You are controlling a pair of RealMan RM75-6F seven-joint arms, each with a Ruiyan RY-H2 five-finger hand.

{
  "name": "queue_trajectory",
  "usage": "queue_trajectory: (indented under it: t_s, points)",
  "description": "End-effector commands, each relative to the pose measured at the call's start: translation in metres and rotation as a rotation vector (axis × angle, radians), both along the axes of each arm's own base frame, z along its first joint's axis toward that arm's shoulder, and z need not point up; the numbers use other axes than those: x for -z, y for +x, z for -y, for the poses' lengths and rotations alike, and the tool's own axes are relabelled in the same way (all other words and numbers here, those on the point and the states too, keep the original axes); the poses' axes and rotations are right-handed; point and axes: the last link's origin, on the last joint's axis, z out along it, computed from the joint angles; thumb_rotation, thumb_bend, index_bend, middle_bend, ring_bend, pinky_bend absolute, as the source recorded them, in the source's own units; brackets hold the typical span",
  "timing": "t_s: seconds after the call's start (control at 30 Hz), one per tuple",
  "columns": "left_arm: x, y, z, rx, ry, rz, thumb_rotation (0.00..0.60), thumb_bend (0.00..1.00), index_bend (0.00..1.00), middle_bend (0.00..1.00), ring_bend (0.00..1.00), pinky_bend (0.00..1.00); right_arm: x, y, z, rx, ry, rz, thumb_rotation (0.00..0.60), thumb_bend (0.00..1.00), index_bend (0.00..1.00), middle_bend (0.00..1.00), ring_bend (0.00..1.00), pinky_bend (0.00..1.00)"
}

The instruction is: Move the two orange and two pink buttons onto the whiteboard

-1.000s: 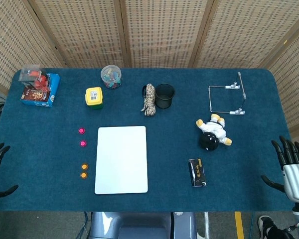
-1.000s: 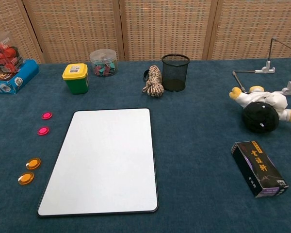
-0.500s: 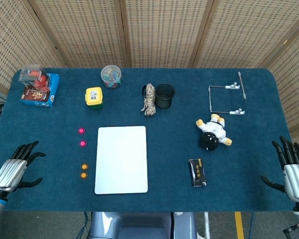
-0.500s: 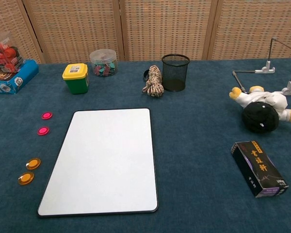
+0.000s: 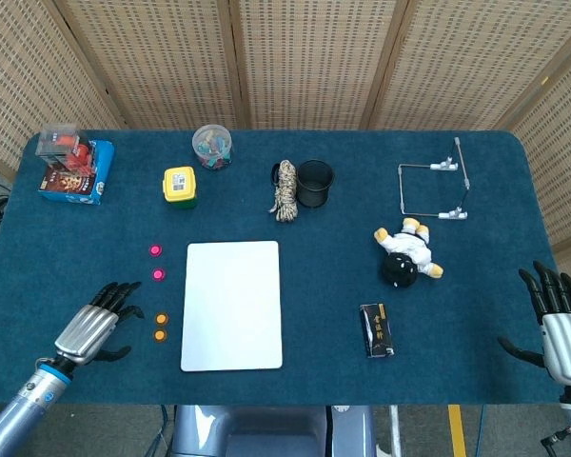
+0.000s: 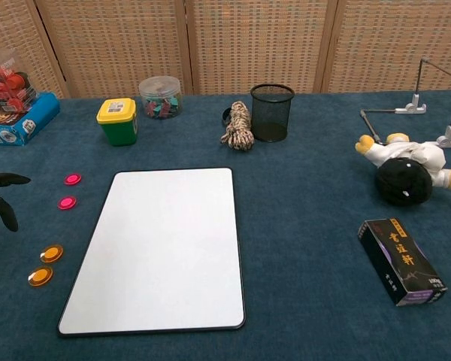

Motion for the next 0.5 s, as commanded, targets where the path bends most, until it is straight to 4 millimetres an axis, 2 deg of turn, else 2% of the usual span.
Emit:
queue_trajectory:
  t_s: [0.03, 0.5]
  points:
    - [0.01, 0.002, -0.002, 0.06, -0.028, -0.046, 0.6, 0.29, 0.35, 0.0, 0.0, 0.0, 0.0, 0.0, 0.0, 0.0, 0.0, 0.001, 0.6, 0.0, 0.0, 0.0, 0.0, 0.0]
    - [0.04, 0.012, -0.008, 0.162, -0.061, -0.132, 0.6, 0.35, 0.38, 0.0, 0.0, 0.0, 0.0, 0.0, 0.0, 0.005, 0.0, 0.006, 0.6, 0.0, 0.0, 0.0, 0.0, 0.0]
